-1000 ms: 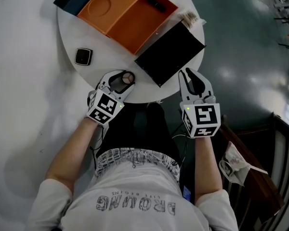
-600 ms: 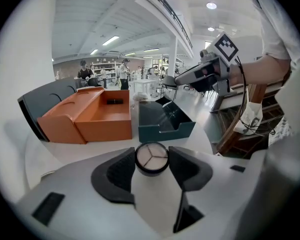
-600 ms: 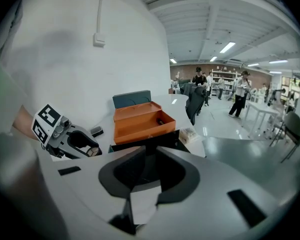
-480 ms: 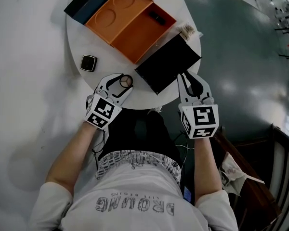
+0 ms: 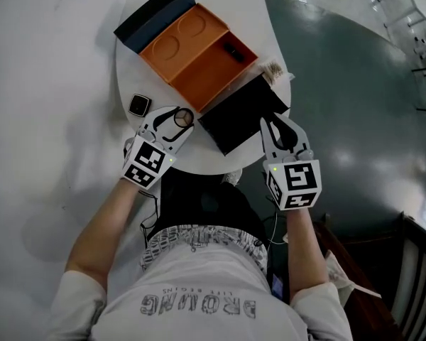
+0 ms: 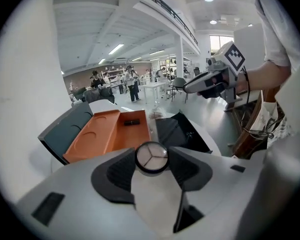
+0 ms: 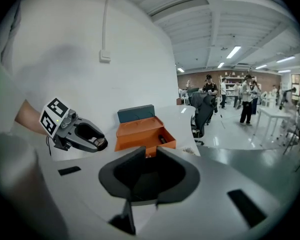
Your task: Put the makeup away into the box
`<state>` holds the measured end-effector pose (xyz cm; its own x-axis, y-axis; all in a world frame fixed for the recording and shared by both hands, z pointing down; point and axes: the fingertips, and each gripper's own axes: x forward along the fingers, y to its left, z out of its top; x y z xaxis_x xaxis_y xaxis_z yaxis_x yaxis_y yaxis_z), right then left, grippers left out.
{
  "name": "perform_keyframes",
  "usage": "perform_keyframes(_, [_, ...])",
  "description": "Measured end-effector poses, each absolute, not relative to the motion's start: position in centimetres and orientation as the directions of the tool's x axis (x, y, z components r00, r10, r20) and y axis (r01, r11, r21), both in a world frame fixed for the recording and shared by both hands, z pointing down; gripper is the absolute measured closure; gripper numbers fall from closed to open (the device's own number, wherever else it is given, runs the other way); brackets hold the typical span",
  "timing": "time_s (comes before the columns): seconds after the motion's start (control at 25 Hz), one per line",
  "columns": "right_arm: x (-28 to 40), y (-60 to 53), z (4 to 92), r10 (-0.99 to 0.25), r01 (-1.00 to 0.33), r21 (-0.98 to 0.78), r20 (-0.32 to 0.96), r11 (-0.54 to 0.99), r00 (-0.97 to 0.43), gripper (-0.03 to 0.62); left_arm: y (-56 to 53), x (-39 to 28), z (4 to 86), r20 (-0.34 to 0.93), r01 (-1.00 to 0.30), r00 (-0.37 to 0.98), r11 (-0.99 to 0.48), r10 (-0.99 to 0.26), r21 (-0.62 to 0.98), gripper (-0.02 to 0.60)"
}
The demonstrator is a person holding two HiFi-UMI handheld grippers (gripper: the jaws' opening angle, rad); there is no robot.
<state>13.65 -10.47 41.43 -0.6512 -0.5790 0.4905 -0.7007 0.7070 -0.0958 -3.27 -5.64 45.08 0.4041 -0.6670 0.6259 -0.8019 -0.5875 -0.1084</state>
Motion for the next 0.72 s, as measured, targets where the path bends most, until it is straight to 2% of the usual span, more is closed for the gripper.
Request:
perform_keyframes(0.4, [14.8, -13.7, 42.0, -0.596, -0.729, -0.109, 0.501, 0.676, -0.627, 0.522, -13.5, -2.8, 43.8, 0.629, -0.759, 0.424, -0.635, -0.651, -0.144, 0.347])
perform_keyframes(0.72, [15.2, -16.2, 43.7, -0.631, -0.797, -0.117, 0.549, 0.592, -0.549, 0.526, -18.8, -1.1, 46.2, 0.666, -0.627, 0.516, -0.767, -0.538, -0.134, 0.348])
